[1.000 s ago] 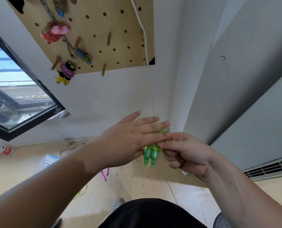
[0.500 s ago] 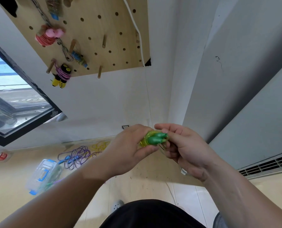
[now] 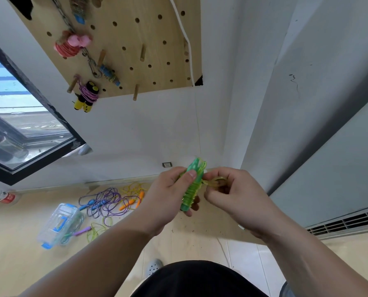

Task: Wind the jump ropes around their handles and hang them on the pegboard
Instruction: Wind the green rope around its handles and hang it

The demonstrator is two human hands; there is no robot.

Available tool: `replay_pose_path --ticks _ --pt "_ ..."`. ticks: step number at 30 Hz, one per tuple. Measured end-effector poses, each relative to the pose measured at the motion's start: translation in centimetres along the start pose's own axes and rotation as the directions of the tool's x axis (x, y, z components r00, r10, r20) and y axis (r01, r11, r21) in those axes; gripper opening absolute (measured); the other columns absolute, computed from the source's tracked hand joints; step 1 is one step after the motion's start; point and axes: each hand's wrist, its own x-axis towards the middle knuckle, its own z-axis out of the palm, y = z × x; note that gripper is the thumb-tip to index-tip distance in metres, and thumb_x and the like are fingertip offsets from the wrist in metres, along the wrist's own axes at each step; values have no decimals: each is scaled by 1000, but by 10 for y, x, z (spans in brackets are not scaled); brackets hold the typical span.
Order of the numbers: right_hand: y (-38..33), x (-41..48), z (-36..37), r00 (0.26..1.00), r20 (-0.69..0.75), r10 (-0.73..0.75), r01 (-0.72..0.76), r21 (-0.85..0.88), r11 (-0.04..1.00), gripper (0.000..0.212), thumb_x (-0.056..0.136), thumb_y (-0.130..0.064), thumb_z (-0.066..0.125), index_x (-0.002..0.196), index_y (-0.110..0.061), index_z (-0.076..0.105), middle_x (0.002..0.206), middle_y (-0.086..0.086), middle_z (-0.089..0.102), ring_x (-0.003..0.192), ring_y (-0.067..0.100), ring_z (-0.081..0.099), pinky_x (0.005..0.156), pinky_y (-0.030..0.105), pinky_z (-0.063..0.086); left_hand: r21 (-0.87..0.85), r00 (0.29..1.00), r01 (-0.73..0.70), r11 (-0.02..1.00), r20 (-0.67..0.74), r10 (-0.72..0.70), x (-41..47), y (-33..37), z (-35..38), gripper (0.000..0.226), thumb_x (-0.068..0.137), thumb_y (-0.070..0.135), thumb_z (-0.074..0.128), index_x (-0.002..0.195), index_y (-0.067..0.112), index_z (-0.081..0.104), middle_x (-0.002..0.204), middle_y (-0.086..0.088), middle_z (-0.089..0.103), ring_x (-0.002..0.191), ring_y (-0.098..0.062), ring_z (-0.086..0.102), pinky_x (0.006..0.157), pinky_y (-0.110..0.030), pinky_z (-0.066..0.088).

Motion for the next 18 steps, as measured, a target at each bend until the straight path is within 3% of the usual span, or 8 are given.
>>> replay_pose_path --ticks 2,4,7,11,15,18 --pt "-2 -1 0 997 -25 -70 66 -140 988 8 91 -21 70 91 -29 74 70 -9 69 61 1 59 60 18 48 -8 999 45 999 7 -45 -1 -1 -1 32 106 31 47 100 7 67 77 -19 70 64 -30 67 57 -40 54" --pt "0 -1 -2 991 -61 -122 105 -233 967 13 93 -31 68 81 -30 72 69 -9 69 59 5 59 59 24 50 -13 997 76 997 7 -76 -3 -2 -1 33 106 33 47 96 8 66 73 -16 68 61 -28 63 54 -36 49" --pt "5 -1 -10 977 -93 -193 158 -299 941 15 89 -30 74 75 -26 70 68 -11 68 61 8 60 57 22 49 -50 989 149 988 9 -149 -2 -1 -4 36 105 36 48 95 7 65 70 -17 65 57 -28 57 51 -33 42" --pt "3 1 -18 936 92 -340 348 -392 852 11 90 -24 73 80 -25 71 70 -14 66 66 7 62 60 15 44 17 958 271 962 98 -271 -3 4 -1 40 104 43 48 98 8 65 69 -19 64 51 -26 53 45 -27 34" --pt "-2 9 -19 864 248 -439 502 -499 707 13 89 -35 69 81 -25 72 70 -12 64 70 8 59 60 14 41 208 928 285 936 183 -324 -7 10 6 33 103 32 36 90 13 60 63 -14 63 45 -23 49 46 -24 27" --pt "-4 17 -27 890 166 -426 455 -409 791 15 85 -31 78 75 -21 73 66 -7 63 64 11 58 56 18 41 189 934 278 942 176 -311 -11 18 9 35 107 33 33 91 13 58 58 -10 59 40 -17 50 44 -24 33"
